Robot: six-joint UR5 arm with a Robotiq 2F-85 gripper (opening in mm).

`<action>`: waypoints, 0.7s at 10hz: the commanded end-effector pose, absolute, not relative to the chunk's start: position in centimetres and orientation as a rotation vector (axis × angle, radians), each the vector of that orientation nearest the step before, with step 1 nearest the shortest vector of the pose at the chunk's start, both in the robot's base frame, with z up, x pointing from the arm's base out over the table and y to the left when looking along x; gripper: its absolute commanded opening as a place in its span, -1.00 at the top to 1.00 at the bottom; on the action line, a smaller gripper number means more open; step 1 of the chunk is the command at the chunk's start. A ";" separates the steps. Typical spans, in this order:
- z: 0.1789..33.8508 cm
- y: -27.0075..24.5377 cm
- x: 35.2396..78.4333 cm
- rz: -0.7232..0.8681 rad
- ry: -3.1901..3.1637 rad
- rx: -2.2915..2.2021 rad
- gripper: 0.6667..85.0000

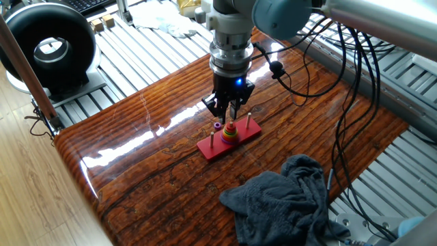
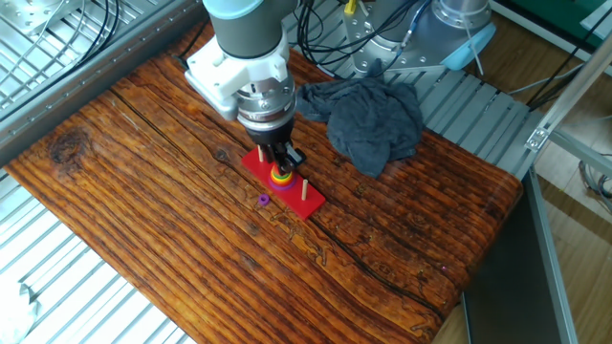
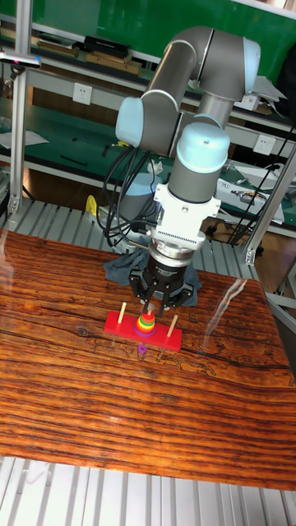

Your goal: Take out one Hanoi block and throw it aside

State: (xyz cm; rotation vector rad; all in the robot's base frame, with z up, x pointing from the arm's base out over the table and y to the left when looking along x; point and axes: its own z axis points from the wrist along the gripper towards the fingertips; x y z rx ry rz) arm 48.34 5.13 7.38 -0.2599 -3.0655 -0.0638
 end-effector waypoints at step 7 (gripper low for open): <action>6.4 5.4 47.6 -0.065 -3.054 -0.241 0.20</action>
